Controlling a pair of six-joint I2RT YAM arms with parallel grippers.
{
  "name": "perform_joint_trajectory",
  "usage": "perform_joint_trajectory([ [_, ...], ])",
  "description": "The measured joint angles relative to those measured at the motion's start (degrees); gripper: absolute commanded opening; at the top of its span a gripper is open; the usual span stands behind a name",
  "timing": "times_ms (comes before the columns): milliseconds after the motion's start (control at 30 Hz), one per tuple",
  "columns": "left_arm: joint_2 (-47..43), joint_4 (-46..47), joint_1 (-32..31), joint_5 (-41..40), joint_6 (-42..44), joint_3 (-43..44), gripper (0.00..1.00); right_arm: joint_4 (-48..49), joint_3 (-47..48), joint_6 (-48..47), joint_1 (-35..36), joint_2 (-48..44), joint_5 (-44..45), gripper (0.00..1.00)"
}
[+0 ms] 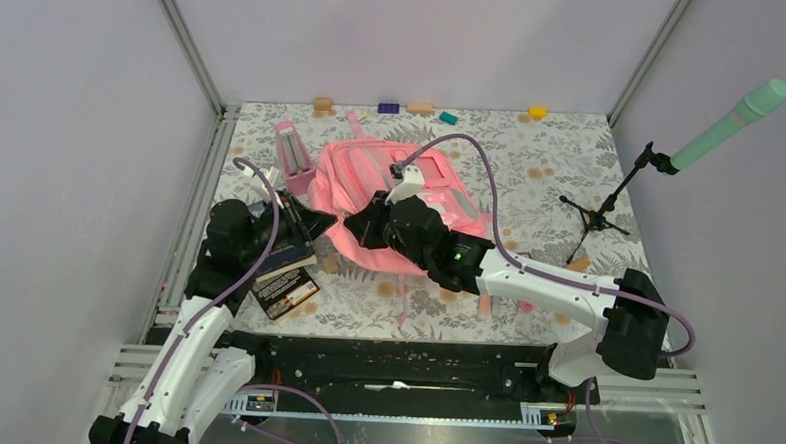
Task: Pack the student bag
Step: Unzip the student bag at the center of the board.
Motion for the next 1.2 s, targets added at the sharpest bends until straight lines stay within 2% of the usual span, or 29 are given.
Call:
perform_joint_trajectory([
  [67, 0.26, 0.00, -0.61, -0.50, 0.33, 0.00, 0.18, -0.59, 0.13, -0.22, -0.39, 0.00, -0.63, 0.00],
  [167, 0.66, -0.57, -1.27, -1.44, 1.46, 0.02, 0.60, -1.29, 0.04, -0.48, -1.55, -0.07, -2.43, 0.00],
  [200, 0.63, -1.36, -1.44, -1.90, 1.97, 0.13, 0.69, -1.31, -0.22, -0.76, -2.01, -0.26, -2.95, 0.00],
  [300, 0.46, -5.42, -1.90, -3.56, 3.30, 1.33, 0.84, -1.14, -1.88, -1.84, -3.15, -1.79, -3.69, 0.00],
  [400, -0.63, -10.16, -2.32, -5.77, 3.93, 3.69, 0.91, -1.05, -4.61, -3.15, -3.45, -3.93, -4.59, 0.00],
  [533, -2.21, -14.95, -2.34, -10.45, 4.57, 9.05, 0.95, -1.81, -8.35, -3.98, -3.58, -5.97, -5.11, 0.00],
  [700, 0.15, -17.31, -2.32, -16.15, 4.28, 15.69, 0.94, -1.97, -13.00, -3.93, -3.76, -6.05, -7.15, 0.00],
  [800, 5.35, -17.07, -2.27, -17.62, 3.54, 17.00, 0.88, -1.53, -15.50, -3.76, -3.78, -6.16, -8.20, 0.00],
  [1000, 19.28, -16.44, -2.12, -17.46, 0.76, 17.00, 0.67, -0.04, -20.44, -3.76, -3.78, -8.33, -9.27, 0.00],
  [1200, 25.66, -15.80, -1.57, -17.51, 0.15, 17.05, 0.59, 0.02, -23.50, -3.91, -3.78, -11.26, -9.18, 0.00],
])
